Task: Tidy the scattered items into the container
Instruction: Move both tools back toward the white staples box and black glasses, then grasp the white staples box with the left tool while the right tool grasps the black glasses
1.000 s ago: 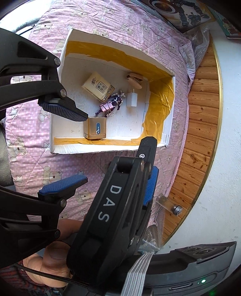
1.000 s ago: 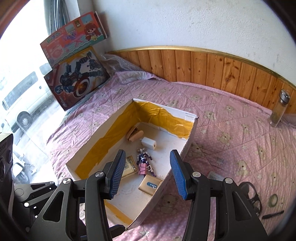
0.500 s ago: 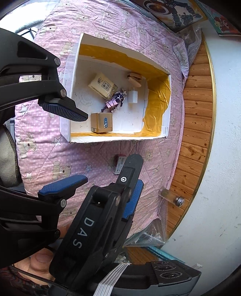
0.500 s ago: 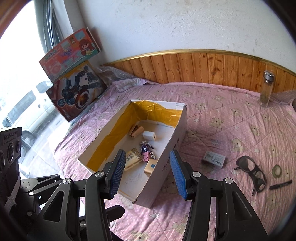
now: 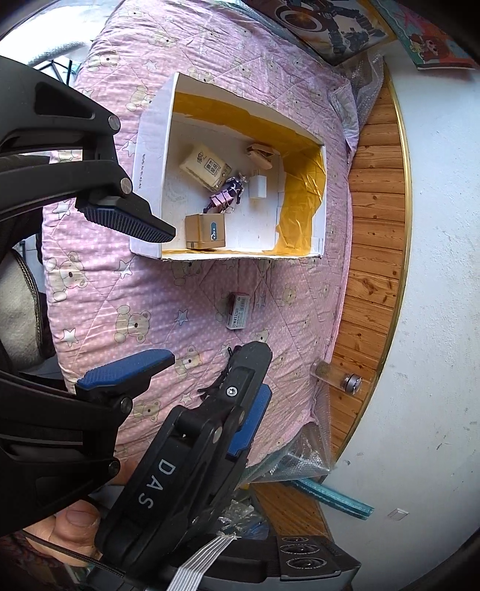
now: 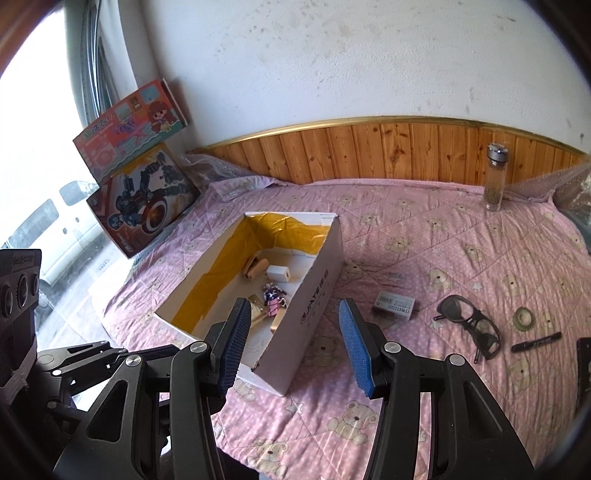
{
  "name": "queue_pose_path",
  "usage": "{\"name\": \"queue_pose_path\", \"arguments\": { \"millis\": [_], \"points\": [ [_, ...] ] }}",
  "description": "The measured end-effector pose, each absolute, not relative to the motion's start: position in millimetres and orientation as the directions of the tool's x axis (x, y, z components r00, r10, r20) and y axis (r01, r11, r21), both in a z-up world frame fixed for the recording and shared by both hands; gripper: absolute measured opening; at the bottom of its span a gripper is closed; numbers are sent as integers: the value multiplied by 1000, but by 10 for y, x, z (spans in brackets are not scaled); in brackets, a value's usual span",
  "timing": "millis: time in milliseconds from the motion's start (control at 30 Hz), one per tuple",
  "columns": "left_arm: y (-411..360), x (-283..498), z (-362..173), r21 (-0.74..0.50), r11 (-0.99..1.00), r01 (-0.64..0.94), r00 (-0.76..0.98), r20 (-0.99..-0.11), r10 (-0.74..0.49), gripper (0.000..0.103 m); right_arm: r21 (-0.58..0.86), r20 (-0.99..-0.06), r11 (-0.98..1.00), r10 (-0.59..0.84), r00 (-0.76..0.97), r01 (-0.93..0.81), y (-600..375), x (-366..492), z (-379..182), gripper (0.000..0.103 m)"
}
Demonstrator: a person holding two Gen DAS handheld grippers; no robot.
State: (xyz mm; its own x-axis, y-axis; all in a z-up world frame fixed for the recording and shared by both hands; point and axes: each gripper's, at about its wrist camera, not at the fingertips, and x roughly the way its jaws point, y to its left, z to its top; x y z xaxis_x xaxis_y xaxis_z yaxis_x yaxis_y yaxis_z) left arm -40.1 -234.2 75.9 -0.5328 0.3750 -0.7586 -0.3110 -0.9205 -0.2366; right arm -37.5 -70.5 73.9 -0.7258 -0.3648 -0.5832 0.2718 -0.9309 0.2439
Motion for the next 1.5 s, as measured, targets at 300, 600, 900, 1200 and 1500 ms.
{"name": "queue_pose_path", "arguments": {
  "millis": [300,600,900,1200,1500],
  "points": [
    [-2076,-183,746,-219,-906,-361,-518,-761,390,61,267,-582,-942,-325,-746,203,-359,-97,663,53],
    [-1775,-98,831,-192,-889,-415,-521,-751,406,61,289,-563,-946,-289,-774,144,27,33,664,53],
    [-1482,-332,731,-181,-881,-437,-499,-766,405,61,344,-580,-938,-248,-776,42,550,-18,413,53],
    [-1134,-833,409,-217,-878,-426,-430,-806,408,61,364,-641,-930,-211,-738,-50,1028,-294,31,53],
    [-802,-1388,82,-251,-888,-386,-375,-837,399,64,333,-708,-939,-192,-680,-81,1358,-699,-332,53]
  ]
}}
